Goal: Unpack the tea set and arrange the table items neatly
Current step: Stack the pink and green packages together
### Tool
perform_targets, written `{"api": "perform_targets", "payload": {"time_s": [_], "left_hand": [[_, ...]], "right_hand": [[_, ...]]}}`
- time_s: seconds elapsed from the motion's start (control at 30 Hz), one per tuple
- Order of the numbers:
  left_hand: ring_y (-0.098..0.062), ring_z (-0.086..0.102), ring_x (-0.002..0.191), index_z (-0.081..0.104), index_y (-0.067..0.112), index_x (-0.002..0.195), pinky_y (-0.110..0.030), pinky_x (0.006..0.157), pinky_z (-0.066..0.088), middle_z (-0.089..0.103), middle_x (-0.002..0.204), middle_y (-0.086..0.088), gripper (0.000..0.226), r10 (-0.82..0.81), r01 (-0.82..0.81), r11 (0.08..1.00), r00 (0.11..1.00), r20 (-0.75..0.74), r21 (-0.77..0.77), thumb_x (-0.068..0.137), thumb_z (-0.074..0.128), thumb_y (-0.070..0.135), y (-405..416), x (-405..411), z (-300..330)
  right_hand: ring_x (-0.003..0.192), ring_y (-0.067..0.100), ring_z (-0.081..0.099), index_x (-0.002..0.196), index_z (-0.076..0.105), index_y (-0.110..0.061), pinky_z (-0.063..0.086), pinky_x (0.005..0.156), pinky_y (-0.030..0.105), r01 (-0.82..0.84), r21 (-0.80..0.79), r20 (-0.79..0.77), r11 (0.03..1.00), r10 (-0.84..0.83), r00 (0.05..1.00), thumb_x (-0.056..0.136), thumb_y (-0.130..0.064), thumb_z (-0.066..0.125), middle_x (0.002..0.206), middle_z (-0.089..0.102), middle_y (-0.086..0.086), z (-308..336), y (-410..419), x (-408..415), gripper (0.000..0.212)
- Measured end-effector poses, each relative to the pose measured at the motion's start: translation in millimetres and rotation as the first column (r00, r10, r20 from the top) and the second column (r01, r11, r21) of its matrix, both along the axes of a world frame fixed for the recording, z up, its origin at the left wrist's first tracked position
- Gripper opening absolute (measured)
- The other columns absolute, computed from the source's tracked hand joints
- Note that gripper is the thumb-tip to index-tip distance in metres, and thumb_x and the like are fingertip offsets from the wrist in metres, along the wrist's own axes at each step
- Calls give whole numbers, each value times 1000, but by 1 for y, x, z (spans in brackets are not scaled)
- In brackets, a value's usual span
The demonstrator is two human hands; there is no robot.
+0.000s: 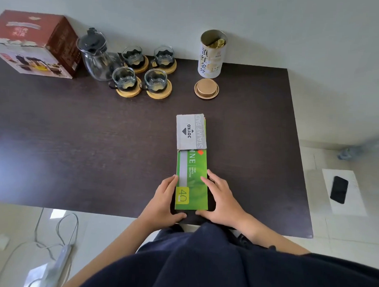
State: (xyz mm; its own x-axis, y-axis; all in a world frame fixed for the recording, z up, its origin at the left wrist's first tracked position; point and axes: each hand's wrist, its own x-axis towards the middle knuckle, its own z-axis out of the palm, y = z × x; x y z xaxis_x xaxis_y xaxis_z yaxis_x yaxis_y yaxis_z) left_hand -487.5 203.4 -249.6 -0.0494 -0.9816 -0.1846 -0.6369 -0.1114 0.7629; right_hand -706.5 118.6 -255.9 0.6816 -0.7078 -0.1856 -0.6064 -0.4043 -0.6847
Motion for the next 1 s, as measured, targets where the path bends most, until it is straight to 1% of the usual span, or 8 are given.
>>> {"api": "perform_targets", "payload": {"time_s": [0.17, 0.4, 0.5, 0.6, 0.67, 0.83, 0.93, 1.0], "left_hand": [[-21, 30, 138, 36, 5, 142, -29, 113, 28, 33, 145, -12, 84, 11, -4, 995, 997, 76, -97, 72, 76, 27, 7, -2, -8], [-23, 41, 126, 47, 2, 135, -41, 104, 42, 48, 132, -16, 68, 88, -67, 981, 990, 114, -180, 76, 70, 27, 8, -9, -14], [-14, 45, 120, 38, 11, 142, -29, 101, 42, 46, 130, -5, 80, 61, -55, 990, 997, 49, -127, 73, 73, 33, 7, -5, -8], [-5, 51, 109, 24, 20, 147, -14, 90, 45, 43, 124, 7, 103, 101, -91, 991, 990, -101, 95, 66, 83, 41, -14, 11, 8], [-8, 54, 106, 28, 14, 146, -22, 88, 49, 45, 124, 4, 96, 264, -245, 958, 956, -129, 147, 70, 80, 40, -41, 16, 16], [-15, 58, 106, 32, 6, 143, -27, 90, 45, 45, 130, 1, 68, 482, -451, 868, 866, -134, 207, 89, 61, 34, -132, 27, 23], [-17, 59, 91, 50, 9, 125, -32, 85, 46, 47, 121, -2, 38, 441, -425, 883, 896, -42, 200, 90, 53, 25, -164, 22, 26], [-24, 57, 90, 54, 10, 119, -34, 85, 46, 42, 113, -2, 32, 422, -418, 889, 906, 22, 186, 87, 52, 16, -172, 16, 28]], "right_hand": [[134, 31, 33, 141, 40, -17, 33, 108, 50, -3, -151, 33, 988, 8, 999, 74, -60, 65, 157, 19, 8, -12, 7, 1, 84], [143, 27, 25, 140, 43, -12, 10, 116, 49, 34, -118, 48, 992, -28, 998, 79, -60, 59, 158, 19, 5, -18, 8, 2, 79], [141, 23, 25, 141, 43, -15, 19, 116, 41, 83, -38, 83, 996, -80, 993, 69, -69, 65, 155, 25, 1, -12, 6, 4, 93], [127, 17, 42, 138, 44, -11, 33, 107, 21, 208, 25, 179, 978, -210, 961, 70, -60, 72, 139, 40, 2, 1, -12, 16, 88], [111, 12, 53, 135, 45, -10, 39, 92, 10, 375, 88, 210, 923, -385, 899, 80, -42, 72, 130, 46, 2, 10, -34, 31, 70], [92, 11, 56, 134, 47, -8, 40, 83, 22, 697, 311, 69, 646, -747, 661, 91, -33, 59, 126, 52, 6, 29, -109, 78, 51], [104, 19, 57, 129, 52, -7, 39, 83, 25, 708, 313, -40, 633, -736, 675, 94, -33, 54, 121, 59, 9, 33, -134, 96, 44], [96, 24, 63, 110, 65, -6, 45, 73, 27, 697, 296, -67, 653, -714, 697, 93, -28, 52, 109, 65, 11, 34, -139, 105, 30]]}}
